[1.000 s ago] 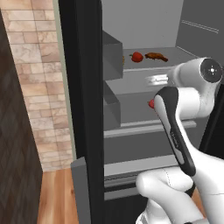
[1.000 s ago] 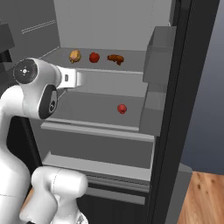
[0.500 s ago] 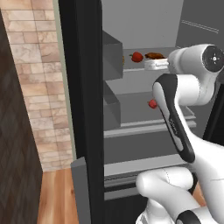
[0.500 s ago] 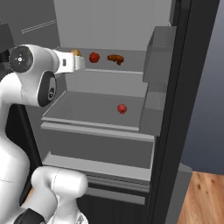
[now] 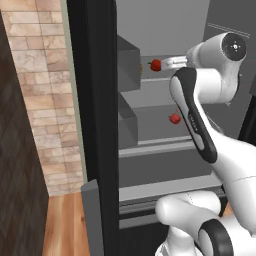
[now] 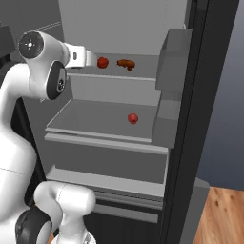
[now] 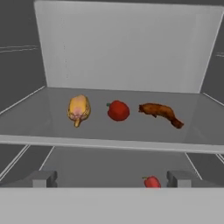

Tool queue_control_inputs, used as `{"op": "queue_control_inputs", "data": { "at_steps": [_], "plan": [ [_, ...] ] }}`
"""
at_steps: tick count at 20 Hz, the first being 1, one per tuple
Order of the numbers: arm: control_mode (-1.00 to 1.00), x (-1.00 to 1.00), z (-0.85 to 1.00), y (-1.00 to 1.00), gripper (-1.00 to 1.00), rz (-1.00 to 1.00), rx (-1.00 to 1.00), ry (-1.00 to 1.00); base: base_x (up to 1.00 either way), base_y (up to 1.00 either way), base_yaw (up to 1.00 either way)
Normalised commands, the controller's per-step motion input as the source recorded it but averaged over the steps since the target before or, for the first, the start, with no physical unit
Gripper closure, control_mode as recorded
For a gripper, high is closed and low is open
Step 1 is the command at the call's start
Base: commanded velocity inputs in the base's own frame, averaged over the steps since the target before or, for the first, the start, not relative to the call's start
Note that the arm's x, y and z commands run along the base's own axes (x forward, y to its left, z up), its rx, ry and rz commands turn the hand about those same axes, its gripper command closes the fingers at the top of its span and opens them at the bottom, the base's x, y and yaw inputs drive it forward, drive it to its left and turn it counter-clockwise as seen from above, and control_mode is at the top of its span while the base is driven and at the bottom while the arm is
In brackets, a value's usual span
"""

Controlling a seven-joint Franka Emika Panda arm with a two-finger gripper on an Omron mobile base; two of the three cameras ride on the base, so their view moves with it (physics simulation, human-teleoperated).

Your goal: Place one bell pepper and one chicken drumstick in each tupperware on the nearby counter, to pack two identical lunches.

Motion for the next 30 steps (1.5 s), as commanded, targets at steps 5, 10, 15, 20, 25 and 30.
{"op": "queue_control_inputs", "data": {
  "at_steps": [5,10,15,20,25,30],
  "plan": [
    [-1.0,0.18,-0.05,-0.02,-1.0,0.0,0.0,0.0,0.0,0.0,0.0],
    [-1.0,0.11,-0.09,0.0,-1.0,0.0,0.0,0.0,0.0,0.0,0.0],
    [-1.0,0.13,-0.08,0.0,-1.0,0.0,0.0,0.01,0.0,0.0,0.0],
    [-1.0,0.29,-0.1,0.0,-1.0,0.0,0.0,0.08,0.0,0.0,0.0],
    [-1.0,0.42,-0.11,0.0,-1.0,0.0,0.0,0.14,0.0,0.0,0.0],
    [-1.0,0.51,-0.05,0.0,-1.0,0.0,0.0,0.12,0.0,0.0,0.0]
  ]
}}
